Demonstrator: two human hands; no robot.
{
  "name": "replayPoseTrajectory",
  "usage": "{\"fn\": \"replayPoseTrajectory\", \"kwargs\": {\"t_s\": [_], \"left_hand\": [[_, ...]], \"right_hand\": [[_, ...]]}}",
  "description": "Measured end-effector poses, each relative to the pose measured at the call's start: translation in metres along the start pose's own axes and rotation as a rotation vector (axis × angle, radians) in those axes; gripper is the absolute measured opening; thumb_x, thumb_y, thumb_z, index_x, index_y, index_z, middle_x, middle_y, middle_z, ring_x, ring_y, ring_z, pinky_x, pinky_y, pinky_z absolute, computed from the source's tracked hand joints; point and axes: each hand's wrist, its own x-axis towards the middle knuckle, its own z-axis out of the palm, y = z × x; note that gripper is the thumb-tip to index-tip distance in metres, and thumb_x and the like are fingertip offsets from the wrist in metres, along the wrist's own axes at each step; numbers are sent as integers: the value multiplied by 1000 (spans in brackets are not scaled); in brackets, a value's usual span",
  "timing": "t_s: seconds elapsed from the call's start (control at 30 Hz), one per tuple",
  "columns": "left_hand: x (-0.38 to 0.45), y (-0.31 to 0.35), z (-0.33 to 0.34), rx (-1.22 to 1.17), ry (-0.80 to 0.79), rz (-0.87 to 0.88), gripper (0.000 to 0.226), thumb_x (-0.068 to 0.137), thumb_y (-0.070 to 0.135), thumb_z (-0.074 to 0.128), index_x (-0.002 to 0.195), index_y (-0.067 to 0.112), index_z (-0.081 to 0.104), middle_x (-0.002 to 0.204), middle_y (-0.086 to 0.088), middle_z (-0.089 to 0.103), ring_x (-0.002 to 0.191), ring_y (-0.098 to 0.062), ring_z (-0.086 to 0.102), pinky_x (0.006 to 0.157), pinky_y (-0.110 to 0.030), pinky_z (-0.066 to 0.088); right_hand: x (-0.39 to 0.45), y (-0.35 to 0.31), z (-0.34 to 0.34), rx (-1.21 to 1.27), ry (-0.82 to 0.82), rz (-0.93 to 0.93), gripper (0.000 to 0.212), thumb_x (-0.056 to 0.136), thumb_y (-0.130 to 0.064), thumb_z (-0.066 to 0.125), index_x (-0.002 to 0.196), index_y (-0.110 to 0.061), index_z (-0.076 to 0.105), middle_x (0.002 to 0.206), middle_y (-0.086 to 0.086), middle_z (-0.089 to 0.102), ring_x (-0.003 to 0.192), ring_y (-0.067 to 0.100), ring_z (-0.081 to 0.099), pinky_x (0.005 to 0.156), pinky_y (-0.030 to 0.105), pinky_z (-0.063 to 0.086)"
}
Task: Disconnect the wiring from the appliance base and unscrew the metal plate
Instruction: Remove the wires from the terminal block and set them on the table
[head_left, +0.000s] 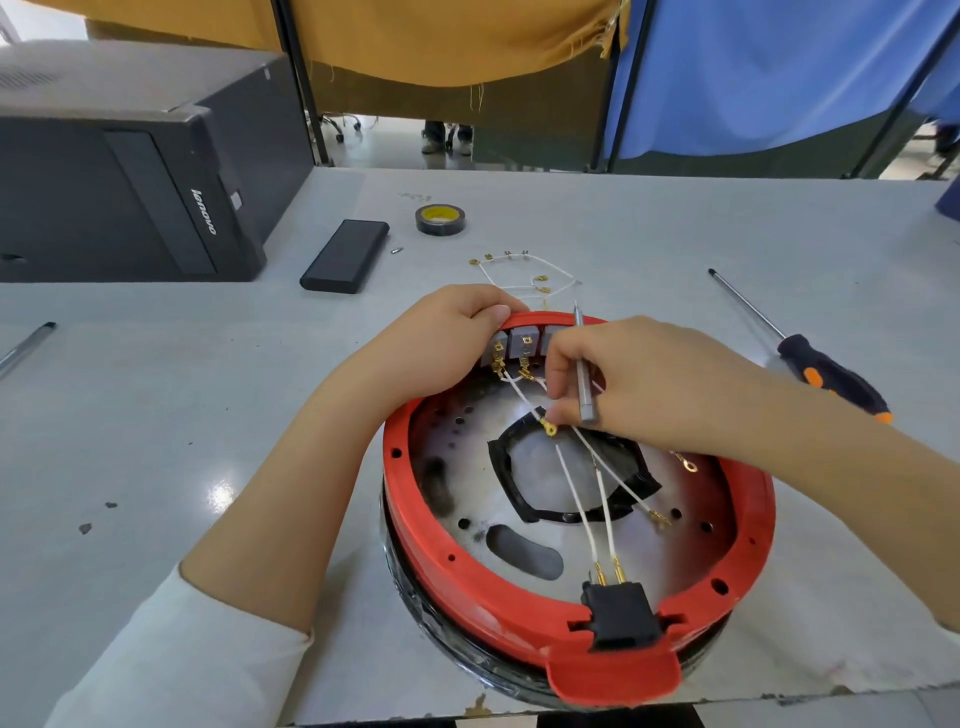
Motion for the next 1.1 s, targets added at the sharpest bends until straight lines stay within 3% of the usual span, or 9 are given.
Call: {"fn": "replayPoseTrajectory", "kwargs": {"t_s": [0.17, 0.3, 0.37, 0.43, 0.53, 0.67, 0.87, 0.97, 1.1], "left_hand": [[0, -1, 0, 15, 1, -9, 30, 101, 22, 38, 117, 25, 63, 116, 9, 64, 108, -8, 55, 91, -20, 38], [1, 0, 1, 8, 2, -10, 30, 101, 22, 38, 117, 26, 63, 116, 9, 64, 108, -8, 56, 90, -21, 38], [1, -1, 0, 10, 5, -11, 30, 101, 23, 39, 117, 27, 63, 115, 10, 64, 105, -7, 55, 84, -17, 38], [1, -2, 0, 19, 7, -15, 29, 101, 24, 38, 115, 29, 63, 112, 13, 64, 101, -4, 55, 75, -9, 36], [0, -2, -1, 11, 1, -22, 29, 101, 25, 38, 112, 31, 64, 110, 14, 64, 99, -3, 56, 75, -4, 35], [0, -1, -1, 15, -1, -18, 30, 101, 25, 38, 114, 31, 63, 113, 13, 64, 105, -4, 55, 80, -8, 37], [2, -2, -1, 26, -3, -34, 30, 101, 27, 37, 115, 32, 62, 115, 16, 62, 105, -2, 53, 78, -1, 32], [2, -3, 0, 15, -9, -34, 30, 101, 27, 37, 116, 32, 62, 114, 16, 63, 106, -1, 54, 84, -5, 35], [3, -4, 0, 5, -9, -44, 30, 101, 29, 37, 115, 36, 62, 113, 18, 63, 106, -1, 54, 86, -9, 37]], "right_hand": [[-1, -2, 0, 8, -9, 21, 26, 78, -42, 71, 69, -36, 47, 63, -16, 47, 61, -2, 44, 51, 23, 29], [-1, 0, -5, 120, 3, 15, 27, 76, -33, 73, 67, -32, 48, 67, -14, 53, 62, -1, 49, 55, 20, 35], [0, 3, -14, 248, 45, 14, 27, 76, -26, 75, 66, -29, 50, 63, -10, 57, 52, -2, 52, 48, 11, 36], [3, 7, -25, 397, 86, 27, 26, 76, -22, 75, 67, -27, 52, 59, -6, 62, 37, 2, 50, 40, 12, 38], [19, 20, -39, 642, 161, 84, 28, 77, -20, 76, 70, -23, 50, 63, 3, 67, 35, 11, 48, 34, 17, 35], [59, 46, -48, 965, 164, 280, 34, 79, -14, 75, 71, -19, 42, 81, 10, 71, 38, 12, 45, 32, 15, 26], [122, 67, -32, 903, 30, 480, 26, 79, -12, 75, 76, -16, 49, 62, 0, 70, 38, 8, 49, 33, 13, 26], [142, 68, -20, 810, -28, 539, 18, 79, -12, 74, 81, -13, 57, 68, 1, 71, 39, 7, 50, 34, 13, 27], [160, 66, -9, 797, 15, 599, 15, 81, -13, 73, 80, -11, 59, 78, 4, 69, 44, 9, 50, 36, 15, 27]]}}
